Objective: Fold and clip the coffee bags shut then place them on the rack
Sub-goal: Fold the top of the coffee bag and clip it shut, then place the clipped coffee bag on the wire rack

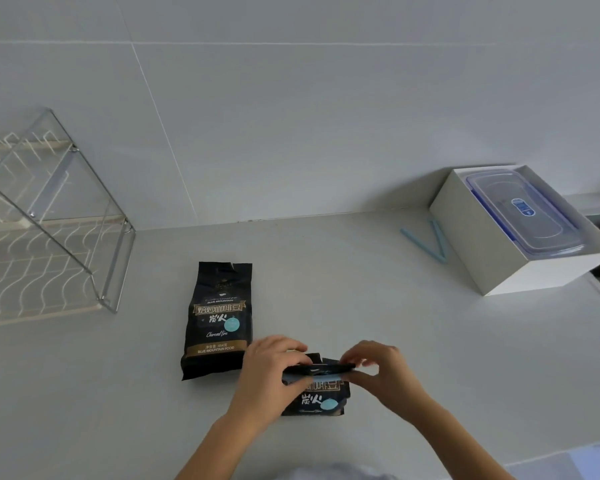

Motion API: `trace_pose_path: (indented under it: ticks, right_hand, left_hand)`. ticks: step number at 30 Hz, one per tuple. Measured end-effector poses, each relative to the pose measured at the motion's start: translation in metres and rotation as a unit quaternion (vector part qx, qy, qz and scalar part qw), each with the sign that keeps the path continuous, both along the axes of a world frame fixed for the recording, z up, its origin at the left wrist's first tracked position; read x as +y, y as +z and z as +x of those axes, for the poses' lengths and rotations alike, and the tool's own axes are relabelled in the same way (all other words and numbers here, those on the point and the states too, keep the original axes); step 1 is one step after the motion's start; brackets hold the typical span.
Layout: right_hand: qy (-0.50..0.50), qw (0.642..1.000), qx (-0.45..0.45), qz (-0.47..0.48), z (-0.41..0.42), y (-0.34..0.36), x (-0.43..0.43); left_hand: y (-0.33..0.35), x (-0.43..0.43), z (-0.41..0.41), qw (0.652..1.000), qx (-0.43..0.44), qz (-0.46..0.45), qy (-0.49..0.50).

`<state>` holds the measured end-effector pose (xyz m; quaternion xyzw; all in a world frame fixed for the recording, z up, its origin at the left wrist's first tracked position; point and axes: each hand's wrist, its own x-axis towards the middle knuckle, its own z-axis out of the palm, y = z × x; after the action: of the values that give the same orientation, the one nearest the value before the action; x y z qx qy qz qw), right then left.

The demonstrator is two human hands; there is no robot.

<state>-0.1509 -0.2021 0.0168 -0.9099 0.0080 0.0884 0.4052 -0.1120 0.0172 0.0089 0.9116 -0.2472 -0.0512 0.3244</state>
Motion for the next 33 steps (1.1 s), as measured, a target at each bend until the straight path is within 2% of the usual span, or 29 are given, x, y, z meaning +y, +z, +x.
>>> trace_pose_path:
  ticks: [2,6,7,10,16,19,22,26,29,33]
  right_hand:
    - [-0.051,0.996,-0.013,0.067,-0.009,-0.008,0.004]
    - [-0.094,0.987,-0.016,0.127,-0.014,-0.021,0.008]
    - [-0.097,0.986,-0.020,0.137,-0.014,-0.024,0.007]
    - [-0.093,0.984,-0.043,0.146,-0.013,-0.030,0.009]
    - [-0.128,0.975,0.011,0.182,-0.010,-0.035,0.006]
    - [-0.085,0.980,0.053,0.169,-0.011,-0.040,0.004]
    - [-0.012,0.983,0.115,0.141,-0.015,-0.048,0.011]
    - [-0.031,0.987,0.077,0.136,-0.019,-0.051,0.023]
    - [-0.043,0.982,0.082,0.164,-0.017,-0.042,0.033]
    - [-0.020,0.989,0.056,0.139,-0.005,-0.012,0.055]
  left_hand:
    - [0.001,-0.011,0.001,0.999,-0.039,0.023,-0.007]
    - [0.001,-0.025,-0.001,0.994,-0.097,0.027,-0.041]
    - [-0.001,-0.025,-0.002,0.995,-0.086,0.002,-0.044]
    - [-0.004,-0.022,-0.005,0.994,0.028,-0.103,-0.030]
    - [0.003,-0.016,0.005,0.983,0.107,-0.151,-0.017]
    - [-0.003,0.001,0.001,0.973,0.124,-0.191,0.047]
    - [-0.021,0.019,-0.012,0.968,0.157,-0.175,0.083]
    - [-0.037,0.027,-0.030,0.972,0.148,-0.160,0.088]
    - [-0.034,0.035,-0.030,0.952,0.160,-0.221,0.142]
    - [-0.016,0.060,-0.021,0.920,0.186,-0.298,0.174]
